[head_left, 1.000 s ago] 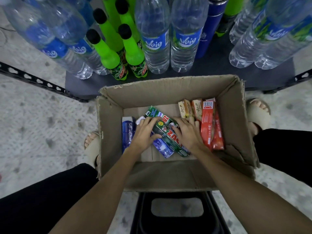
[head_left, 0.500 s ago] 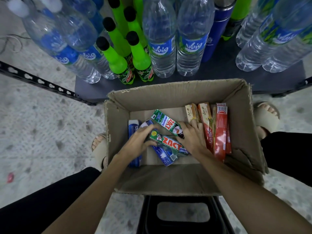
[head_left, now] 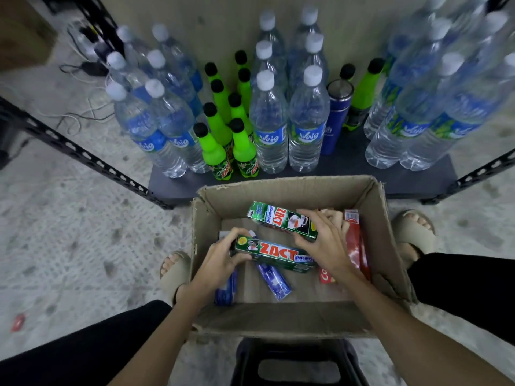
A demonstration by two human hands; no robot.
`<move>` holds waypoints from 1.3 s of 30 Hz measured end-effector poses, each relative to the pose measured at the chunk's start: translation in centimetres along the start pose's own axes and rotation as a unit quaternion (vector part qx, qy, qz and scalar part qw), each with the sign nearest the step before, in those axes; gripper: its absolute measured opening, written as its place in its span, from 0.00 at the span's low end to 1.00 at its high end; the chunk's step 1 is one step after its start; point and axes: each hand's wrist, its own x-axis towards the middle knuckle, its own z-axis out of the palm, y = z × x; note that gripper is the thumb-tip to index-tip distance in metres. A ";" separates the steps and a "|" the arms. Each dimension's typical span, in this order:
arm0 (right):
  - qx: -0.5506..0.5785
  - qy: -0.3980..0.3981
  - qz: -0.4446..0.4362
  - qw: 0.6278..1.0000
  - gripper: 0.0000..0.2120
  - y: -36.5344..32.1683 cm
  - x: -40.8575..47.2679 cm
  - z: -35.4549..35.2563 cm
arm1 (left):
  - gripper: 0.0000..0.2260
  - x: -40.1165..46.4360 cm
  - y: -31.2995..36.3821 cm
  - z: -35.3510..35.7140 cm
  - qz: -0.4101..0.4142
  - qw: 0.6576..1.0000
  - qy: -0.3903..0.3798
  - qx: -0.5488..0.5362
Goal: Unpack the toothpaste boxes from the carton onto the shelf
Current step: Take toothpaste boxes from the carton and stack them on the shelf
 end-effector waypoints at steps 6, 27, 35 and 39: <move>0.031 0.034 -0.055 0.997 0.25 -3.3 0.6 -7.9 | 0.17 -1.3 4.9 -3.7 0.041 0.997 0.053 -0.023; 0.079 0.196 -0.241 0.947 0.26 -16.5 -0.3 -37.8 | 0.22 -6.2 28.7 -19.2 0.273 0.927 0.256 -0.041; 0.082 0.261 -0.243 0.931 0.25 -18.4 1.6 -47.0 | 0.21 -6.7 36.5 -23.9 0.317 0.895 0.313 -0.025; 0.072 0.239 -0.205 0.946 0.24 -17.1 4.1 -50.1 | 0.19 -4.7 38.9 -25.6 0.313 0.893 0.321 -0.034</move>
